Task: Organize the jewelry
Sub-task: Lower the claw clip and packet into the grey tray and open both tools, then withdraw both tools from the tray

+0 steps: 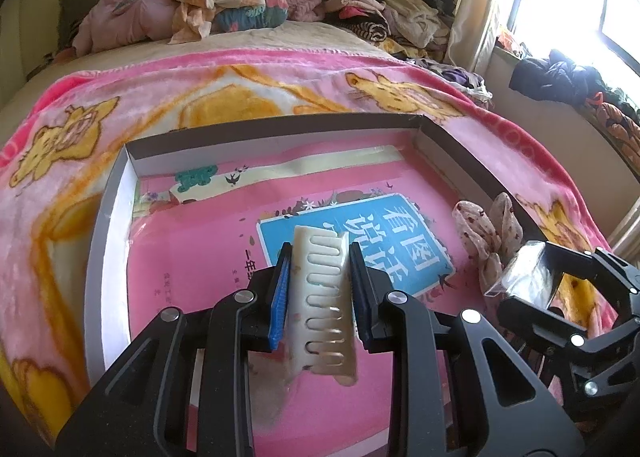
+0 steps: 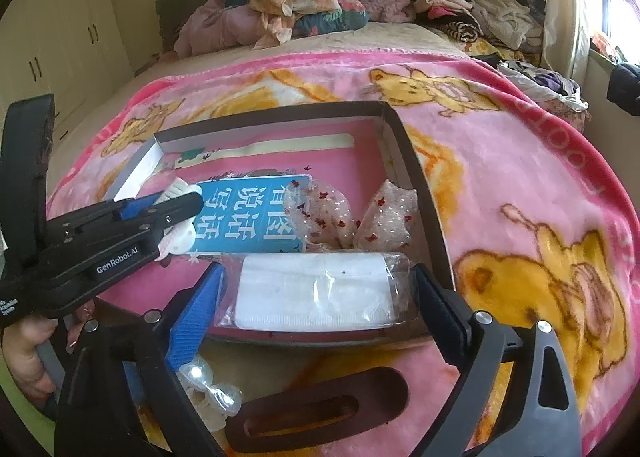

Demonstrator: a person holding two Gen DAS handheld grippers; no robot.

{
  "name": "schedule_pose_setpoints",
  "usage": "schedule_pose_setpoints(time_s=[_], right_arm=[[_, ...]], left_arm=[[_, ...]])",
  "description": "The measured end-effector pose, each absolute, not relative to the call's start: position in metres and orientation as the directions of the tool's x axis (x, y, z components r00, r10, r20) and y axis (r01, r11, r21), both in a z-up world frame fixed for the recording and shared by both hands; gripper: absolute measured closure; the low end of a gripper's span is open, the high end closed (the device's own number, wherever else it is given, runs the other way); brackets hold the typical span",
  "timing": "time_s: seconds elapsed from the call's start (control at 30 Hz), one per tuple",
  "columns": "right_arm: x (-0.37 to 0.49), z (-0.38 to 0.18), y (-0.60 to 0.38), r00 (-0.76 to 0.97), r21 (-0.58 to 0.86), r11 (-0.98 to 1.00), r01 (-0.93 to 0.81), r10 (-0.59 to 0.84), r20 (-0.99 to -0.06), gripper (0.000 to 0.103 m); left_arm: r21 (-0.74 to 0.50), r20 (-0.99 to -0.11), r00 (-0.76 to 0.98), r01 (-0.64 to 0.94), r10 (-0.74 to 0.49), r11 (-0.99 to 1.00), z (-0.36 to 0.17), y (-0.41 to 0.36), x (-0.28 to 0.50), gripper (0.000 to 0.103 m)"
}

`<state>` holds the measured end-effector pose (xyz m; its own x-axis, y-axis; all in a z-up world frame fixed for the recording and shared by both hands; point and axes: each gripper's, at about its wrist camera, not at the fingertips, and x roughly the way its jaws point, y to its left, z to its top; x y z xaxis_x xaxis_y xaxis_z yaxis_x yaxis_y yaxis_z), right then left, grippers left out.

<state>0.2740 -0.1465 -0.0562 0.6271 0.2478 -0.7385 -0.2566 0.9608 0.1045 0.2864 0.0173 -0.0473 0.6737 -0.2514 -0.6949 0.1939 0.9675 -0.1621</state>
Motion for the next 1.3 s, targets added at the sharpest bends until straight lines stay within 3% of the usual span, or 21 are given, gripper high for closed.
schedule_pose_setpoints(time_s=[0.13, 0.27, 0.33, 0.6, 0.7, 0.73, 0.8, 1.0, 1.3], right_arm=[[0.268, -0.051, -0.15, 0.644, 0.105, 0.962, -0.254, 0.249, -0.723, 0.01], [0.263, -0.047, -0.151, 0.652, 0.104, 0.962, -0.252, 0.248, -0.716, 0.009], [0.259, -0.044, -0.152, 0.661, 0.103, 0.963, -0.249, 0.246, -0.709, 0.009], [0.24, -0.031, -0.162, 0.697, 0.12, 0.966, -0.229, 0.249, -0.673, 0.007], [0.234, -0.028, -0.167, 0.704, 0.132, 0.965, -0.225, 0.254, -0.663, 0.007], [0.231, -0.026, -0.169, 0.709, 0.135, 0.965, -0.223, 0.255, -0.658, 0.007], [0.225, -0.024, -0.172, 0.716, 0.138, 0.966, -0.22, 0.256, -0.65, 0.007], [0.21, -0.019, -0.181, 0.735, 0.144, 0.968, -0.208, 0.251, -0.629, 0.007], [0.185, -0.008, -0.196, 0.77, 0.161, 0.968, -0.194, 0.252, -0.586, 0.007]], left_arm=[[-0.162, -0.693, 0.676, 0.194, -0.251, 0.968, -0.048, 0.018, 0.286, 0.083], [-0.165, -0.685, 0.685, 0.187, -0.249, 0.968, -0.048, 0.02, 0.283, 0.068], [-0.168, -0.68, 0.689, 0.184, -0.249, 0.968, -0.046, 0.021, 0.28, 0.067], [-0.193, -0.649, 0.717, 0.166, -0.253, 0.967, -0.033, 0.024, 0.257, 0.037], [-0.204, -0.636, 0.729, 0.158, -0.254, 0.966, -0.029, 0.026, 0.245, 0.034], [-0.207, -0.633, 0.731, 0.155, -0.254, 0.966, -0.027, 0.025, 0.242, 0.025], [-0.211, -0.622, 0.741, 0.151, -0.252, 0.966, -0.023, 0.026, 0.235, 0.017], [-0.211, -0.591, 0.769, 0.145, -0.244, 0.967, -0.01, 0.03, 0.211, 0.012], [-0.202, -0.543, 0.804, 0.155, -0.242, 0.967, 0.0, 0.027, 0.177, 0.012]])
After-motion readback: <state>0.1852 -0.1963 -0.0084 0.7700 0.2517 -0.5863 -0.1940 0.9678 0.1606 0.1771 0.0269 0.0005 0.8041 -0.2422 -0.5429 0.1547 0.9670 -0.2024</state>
